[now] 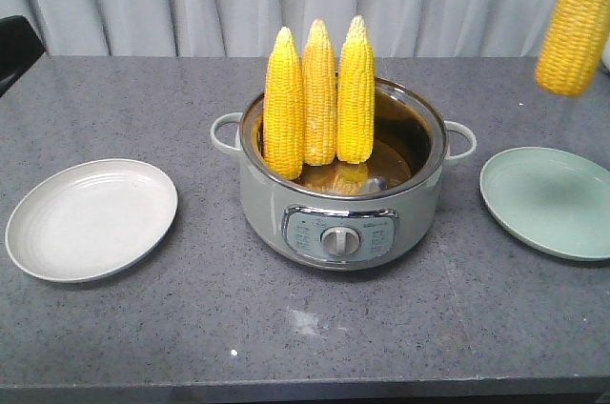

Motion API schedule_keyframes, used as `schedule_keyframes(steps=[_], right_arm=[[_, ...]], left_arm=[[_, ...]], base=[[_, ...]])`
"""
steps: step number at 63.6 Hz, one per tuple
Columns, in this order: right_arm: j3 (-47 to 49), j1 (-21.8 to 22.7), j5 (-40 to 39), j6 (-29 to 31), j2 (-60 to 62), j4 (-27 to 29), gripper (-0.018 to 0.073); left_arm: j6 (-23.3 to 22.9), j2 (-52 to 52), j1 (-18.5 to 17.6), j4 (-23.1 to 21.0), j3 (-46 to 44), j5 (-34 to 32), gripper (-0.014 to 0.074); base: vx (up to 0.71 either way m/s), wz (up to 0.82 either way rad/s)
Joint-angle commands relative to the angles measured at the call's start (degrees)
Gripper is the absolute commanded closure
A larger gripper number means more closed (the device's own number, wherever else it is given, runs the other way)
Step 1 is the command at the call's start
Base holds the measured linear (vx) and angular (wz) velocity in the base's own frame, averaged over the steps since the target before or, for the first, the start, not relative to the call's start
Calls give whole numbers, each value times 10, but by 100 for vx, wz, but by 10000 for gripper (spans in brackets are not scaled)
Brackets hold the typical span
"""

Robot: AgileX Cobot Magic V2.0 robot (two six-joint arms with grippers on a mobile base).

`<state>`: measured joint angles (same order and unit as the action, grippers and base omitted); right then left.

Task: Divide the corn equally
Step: 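Lift the corn cob and lay it on the pale green plate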

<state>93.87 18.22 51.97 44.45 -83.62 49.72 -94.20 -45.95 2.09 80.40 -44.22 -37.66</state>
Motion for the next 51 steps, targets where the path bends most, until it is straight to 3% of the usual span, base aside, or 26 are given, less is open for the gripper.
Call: schedule_keyframes(steps=[1,12,38,51], right_arm=[[16,49,33,-32,-7,-7,564],[16,72,91,-33,-75,-22,564],[16,70,83,-38,-221,-40,554],[16,70,80,-38,-243,-42,461]], left_arm=[[-7,1,-1,-28,-18,-5,83],[-7,1,-1,-28,-18,-6,83],[-7,1,-1,-28,-18,-6,83],[-7,1,-1,-28,-18,-6,83]], base=[[0,0],[0,0],[0,0],[0,0]])
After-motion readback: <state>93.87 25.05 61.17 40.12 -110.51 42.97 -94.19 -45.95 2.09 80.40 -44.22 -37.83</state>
